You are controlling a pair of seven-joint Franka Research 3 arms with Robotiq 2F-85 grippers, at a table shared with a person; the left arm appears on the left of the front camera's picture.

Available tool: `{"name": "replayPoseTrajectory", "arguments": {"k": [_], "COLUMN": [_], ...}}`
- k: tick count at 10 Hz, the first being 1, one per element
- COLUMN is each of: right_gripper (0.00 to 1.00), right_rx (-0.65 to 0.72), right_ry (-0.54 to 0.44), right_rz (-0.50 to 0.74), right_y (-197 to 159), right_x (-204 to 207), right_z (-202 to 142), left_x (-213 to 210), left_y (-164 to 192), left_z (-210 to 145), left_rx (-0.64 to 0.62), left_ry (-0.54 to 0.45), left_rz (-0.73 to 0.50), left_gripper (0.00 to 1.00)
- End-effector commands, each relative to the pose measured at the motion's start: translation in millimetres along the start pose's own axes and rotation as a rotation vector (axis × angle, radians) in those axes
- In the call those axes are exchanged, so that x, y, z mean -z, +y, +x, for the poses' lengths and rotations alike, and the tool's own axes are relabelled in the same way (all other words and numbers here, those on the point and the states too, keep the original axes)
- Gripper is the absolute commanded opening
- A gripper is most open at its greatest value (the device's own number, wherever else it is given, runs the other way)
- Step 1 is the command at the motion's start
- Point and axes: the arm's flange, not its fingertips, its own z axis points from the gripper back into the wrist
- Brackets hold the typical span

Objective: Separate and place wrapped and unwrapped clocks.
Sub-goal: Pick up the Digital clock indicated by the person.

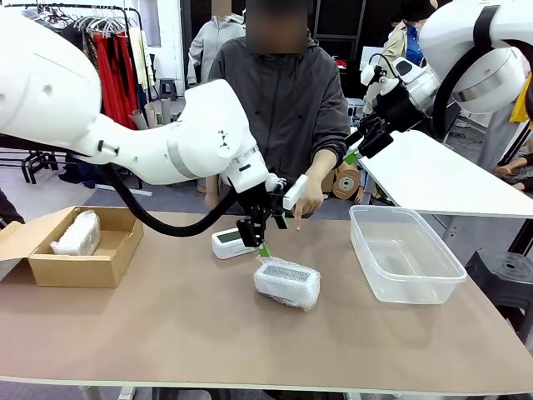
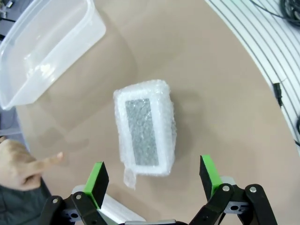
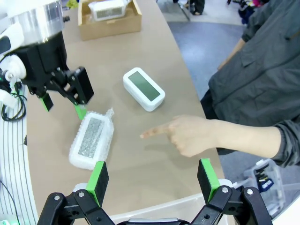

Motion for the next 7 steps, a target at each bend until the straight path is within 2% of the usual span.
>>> {"name": "replayPoseTrajectory", "arguments": {"k": [1,4,7], "right_gripper": [1.0,1.0,1.0], "right_rx": [-0.003,-0.003,-0.003], "right_ry": [0.004,0.004,0.004], "right_rz": [-0.006,-0.006,-0.006], "right_y": [1.1,1.1,1.1], "right_x": [-1.1,-1.1,-1.1], "right_z": [0.5,0.5,0.5], "left_x": [13.3,52.5,90.9], "left_y": [9.0,14.8,18.6], "left_z": [1.7,2.9,-4.6], "left_rx": [0.002,0.008,-0.024], "left_ry": [-0.004,0.033,0.113], "left_rz": [-0.03,-0.061,-0.099], "left_gripper": [1.0,1.0,1.0]}}
